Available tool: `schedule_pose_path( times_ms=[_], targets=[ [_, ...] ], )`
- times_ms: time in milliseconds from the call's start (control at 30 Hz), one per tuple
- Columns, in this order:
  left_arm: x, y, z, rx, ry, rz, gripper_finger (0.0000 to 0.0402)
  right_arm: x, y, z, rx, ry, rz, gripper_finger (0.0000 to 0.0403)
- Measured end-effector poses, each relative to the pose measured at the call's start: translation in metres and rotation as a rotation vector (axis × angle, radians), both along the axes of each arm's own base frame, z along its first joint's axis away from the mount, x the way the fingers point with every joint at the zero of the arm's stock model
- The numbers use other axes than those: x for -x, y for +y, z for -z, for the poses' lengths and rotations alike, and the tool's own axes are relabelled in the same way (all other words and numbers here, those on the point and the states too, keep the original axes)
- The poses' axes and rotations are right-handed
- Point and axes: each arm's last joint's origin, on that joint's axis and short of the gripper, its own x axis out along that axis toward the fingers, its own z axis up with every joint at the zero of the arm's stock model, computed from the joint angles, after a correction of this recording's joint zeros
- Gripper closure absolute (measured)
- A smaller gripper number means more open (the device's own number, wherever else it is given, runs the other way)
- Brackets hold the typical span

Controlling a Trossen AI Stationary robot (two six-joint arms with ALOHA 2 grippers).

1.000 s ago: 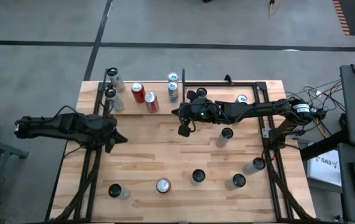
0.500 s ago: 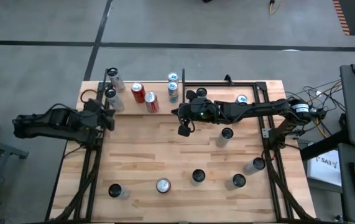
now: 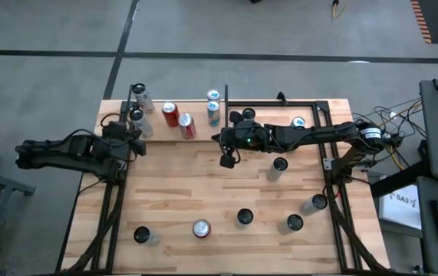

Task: Place canned beverage on shelf
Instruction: Put the top white and pink soda can on the shelf aligned with the other white and pink soda can

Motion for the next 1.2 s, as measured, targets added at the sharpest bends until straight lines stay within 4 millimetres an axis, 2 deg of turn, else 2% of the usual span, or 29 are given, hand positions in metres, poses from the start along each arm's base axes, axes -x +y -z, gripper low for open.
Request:
schedule_pose_path(
  times_ms=[467, 1200],
  targets=[
    [-0.023, 0.001, 0.004, -0.082, 0.072, -0.075, 0.0402, 0.000, 0.000, 0.001, 0.006, 0.012, -0.003, 0.0394],
    [-0.033, 0.003, 0.005, -0.125, 0.062, -0.129, 0.0402, 0.000, 0.000, 0.001, 0.000, 0.011, 0.000, 0.0394]
  ],
)
